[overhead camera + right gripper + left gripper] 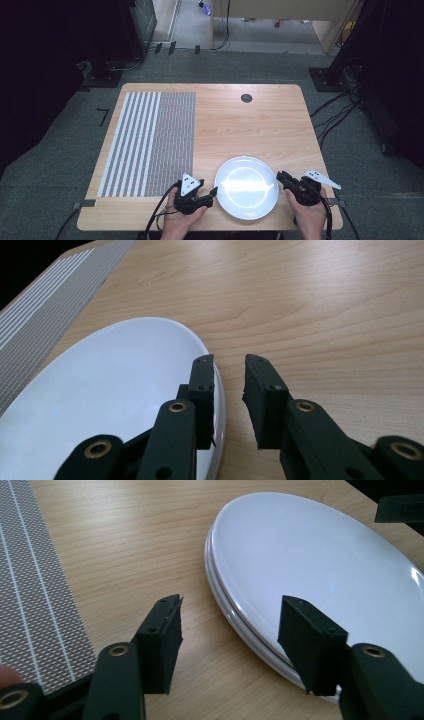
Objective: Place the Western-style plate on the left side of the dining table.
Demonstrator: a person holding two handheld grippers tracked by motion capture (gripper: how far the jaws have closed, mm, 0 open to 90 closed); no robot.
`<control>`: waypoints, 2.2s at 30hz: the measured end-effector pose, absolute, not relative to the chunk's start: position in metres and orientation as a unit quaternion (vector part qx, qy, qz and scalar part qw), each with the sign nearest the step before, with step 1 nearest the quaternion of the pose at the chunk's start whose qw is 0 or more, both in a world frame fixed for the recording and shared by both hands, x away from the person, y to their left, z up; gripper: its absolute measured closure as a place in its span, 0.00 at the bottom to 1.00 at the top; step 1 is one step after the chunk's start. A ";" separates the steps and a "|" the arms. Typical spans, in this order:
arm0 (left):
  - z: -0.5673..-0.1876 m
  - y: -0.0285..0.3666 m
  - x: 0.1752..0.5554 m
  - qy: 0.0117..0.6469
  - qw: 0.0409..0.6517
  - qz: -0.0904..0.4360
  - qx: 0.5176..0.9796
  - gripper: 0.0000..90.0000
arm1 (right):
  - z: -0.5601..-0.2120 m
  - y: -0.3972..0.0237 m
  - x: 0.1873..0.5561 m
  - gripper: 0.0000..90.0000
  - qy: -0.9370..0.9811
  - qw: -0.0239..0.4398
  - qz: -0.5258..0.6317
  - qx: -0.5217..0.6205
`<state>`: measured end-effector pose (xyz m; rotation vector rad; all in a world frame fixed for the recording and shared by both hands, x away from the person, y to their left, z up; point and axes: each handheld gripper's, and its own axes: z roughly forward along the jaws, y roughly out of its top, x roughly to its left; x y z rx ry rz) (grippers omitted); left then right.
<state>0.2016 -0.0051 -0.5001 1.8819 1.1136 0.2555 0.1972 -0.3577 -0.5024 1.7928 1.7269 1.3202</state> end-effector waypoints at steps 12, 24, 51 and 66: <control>-0.506 -0.005 0.204 0.444 0.458 0.072 0.767 0.58 | -0.506 -0.357 0.199 0.87 0.606 0.119 0.460 0.638; -0.508 -0.003 0.206 0.443 0.459 0.021 0.770 0.63 | -0.507 -0.357 0.198 0.96 0.607 0.097 0.456 0.643; -0.508 0.002 0.211 0.454 0.468 0.000 0.758 0.65 | -0.510 -0.357 0.200 0.96 0.606 0.063 0.473 0.636; -0.503 0.011 0.210 0.455 0.466 0.015 0.759 0.73 | -0.512 -0.354 0.200 0.96 0.608 0.043 0.484 0.628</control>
